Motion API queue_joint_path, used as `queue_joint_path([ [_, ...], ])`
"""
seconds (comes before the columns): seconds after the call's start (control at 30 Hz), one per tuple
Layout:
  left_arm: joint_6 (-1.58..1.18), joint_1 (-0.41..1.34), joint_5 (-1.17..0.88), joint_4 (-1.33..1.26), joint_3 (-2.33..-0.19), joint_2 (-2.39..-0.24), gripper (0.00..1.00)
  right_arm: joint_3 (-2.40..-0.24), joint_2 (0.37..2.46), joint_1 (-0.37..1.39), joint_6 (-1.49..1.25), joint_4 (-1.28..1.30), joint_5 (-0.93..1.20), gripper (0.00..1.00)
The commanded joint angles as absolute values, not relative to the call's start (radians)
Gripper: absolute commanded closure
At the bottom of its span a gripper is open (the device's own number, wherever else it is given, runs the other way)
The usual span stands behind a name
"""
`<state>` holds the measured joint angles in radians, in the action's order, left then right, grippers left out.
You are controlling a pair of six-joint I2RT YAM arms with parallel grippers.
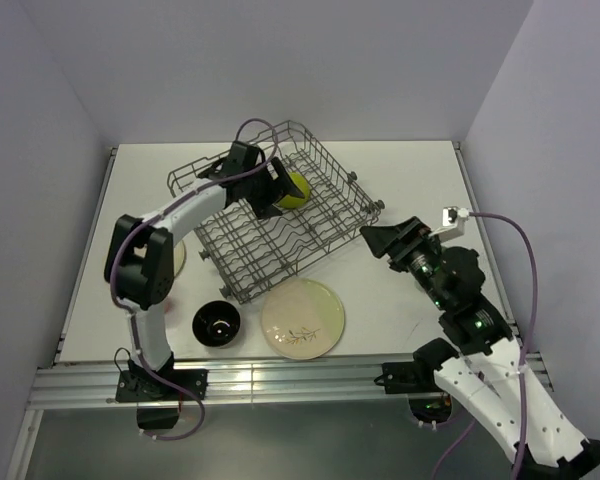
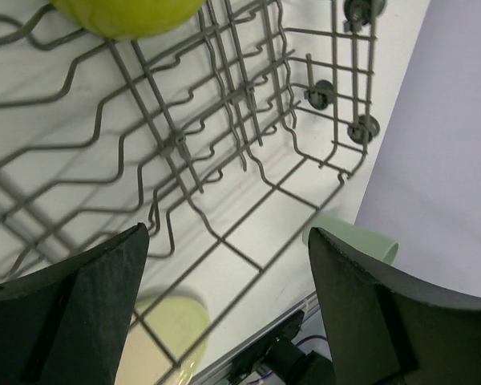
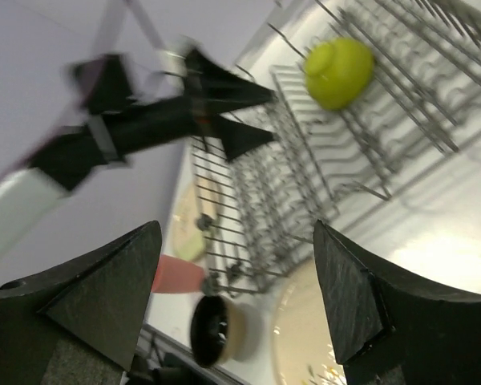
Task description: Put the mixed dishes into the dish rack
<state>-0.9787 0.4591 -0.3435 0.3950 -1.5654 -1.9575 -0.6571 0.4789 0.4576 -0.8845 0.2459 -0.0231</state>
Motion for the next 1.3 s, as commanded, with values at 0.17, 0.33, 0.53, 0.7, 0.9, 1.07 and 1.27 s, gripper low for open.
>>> queue_joint_path([
  [0.17, -0.926, 0.468, -0.204, 0.403, -1.372, -1.565, 0.13, -0.632, 0.698, 0.453, -0.781, 0.191, -0.075, 0.22],
  [0.33, -0.959, 0.468, -0.259, 0.347, -1.199, -1.366, 0.12, -0.591, 0.824, 0.451, -0.831, 0.080, -0.068, 0.28],
  [0.53, -1.006, 0.471, -0.264, 0.334, -1.063, -1.122, 0.11, -0.526, 0.917, 0.433, -0.952, -0.074, -0.118, 0.32],
  [0.7, -0.994, 0.471, -0.250, 0.406, -1.040, -0.980, 0.10, -0.522, 1.014, 0.391, -0.985, -0.146, -0.129, 0.32],
  [0.9, -0.979, 0.472, -0.247, 0.485, -1.025, -0.873, 0.10, -0.511, 1.118, 0.335, -1.008, -0.235, -0.092, 0.34],
  [1.07, -0.966, 0.472, -0.212, 0.532, -1.000, -0.813, 0.09, -0.528, 1.202, 0.319, -1.002, -0.304, -0.101, 0.35],
  [1.27, -0.956, 0.472, -0.207, 0.557, -0.954, -0.790, 0.09, -0.571, 1.291, 0.296, -1.002, -0.356, -0.091, 0.36],
])
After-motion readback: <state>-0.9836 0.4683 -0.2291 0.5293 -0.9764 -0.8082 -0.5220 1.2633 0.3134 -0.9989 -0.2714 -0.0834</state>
